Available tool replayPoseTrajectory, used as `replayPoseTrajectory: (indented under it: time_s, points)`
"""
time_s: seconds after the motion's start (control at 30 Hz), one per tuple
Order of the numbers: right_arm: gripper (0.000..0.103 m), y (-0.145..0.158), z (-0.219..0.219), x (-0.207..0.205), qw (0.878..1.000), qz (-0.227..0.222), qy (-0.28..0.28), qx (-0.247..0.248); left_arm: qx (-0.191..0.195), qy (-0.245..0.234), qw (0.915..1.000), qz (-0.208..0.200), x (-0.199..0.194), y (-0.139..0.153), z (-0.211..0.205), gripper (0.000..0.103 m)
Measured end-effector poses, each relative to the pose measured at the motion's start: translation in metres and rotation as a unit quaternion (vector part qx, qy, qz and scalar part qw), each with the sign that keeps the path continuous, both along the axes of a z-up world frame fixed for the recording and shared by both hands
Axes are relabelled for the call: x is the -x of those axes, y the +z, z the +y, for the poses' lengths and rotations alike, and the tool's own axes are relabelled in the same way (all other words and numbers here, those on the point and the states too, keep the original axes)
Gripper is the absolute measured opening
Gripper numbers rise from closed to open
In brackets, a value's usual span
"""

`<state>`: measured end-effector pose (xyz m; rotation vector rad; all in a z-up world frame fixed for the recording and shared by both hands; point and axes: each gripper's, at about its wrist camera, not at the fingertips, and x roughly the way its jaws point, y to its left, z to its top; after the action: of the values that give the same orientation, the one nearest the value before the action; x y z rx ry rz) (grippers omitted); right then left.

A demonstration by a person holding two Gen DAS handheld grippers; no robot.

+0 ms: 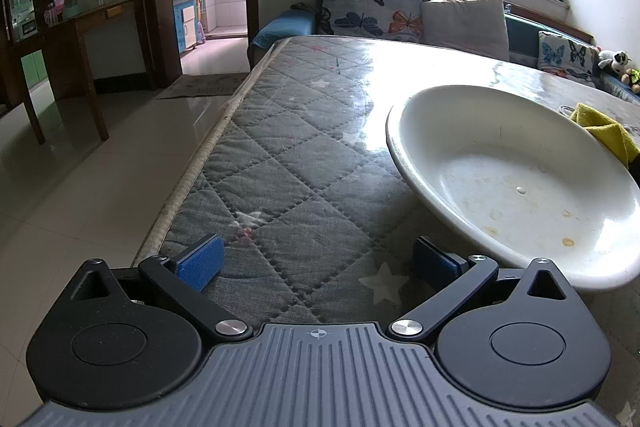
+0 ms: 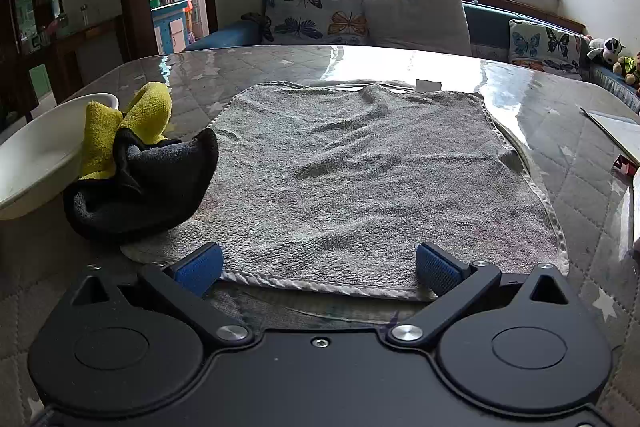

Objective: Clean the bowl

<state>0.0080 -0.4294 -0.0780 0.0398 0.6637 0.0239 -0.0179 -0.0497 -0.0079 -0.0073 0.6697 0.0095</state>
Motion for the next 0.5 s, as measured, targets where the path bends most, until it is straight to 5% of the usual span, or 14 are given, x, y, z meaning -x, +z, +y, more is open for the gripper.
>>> replayPoseTrajectory:
  time_s: [0.5]
  points:
    - [0.103,0.0006,-0.0035,-0.0014,1.0,0.0,0.001,-0.001,0.0,0.0,1.0,0.0,-0.0002,-0.0006,0.0008,0.102]
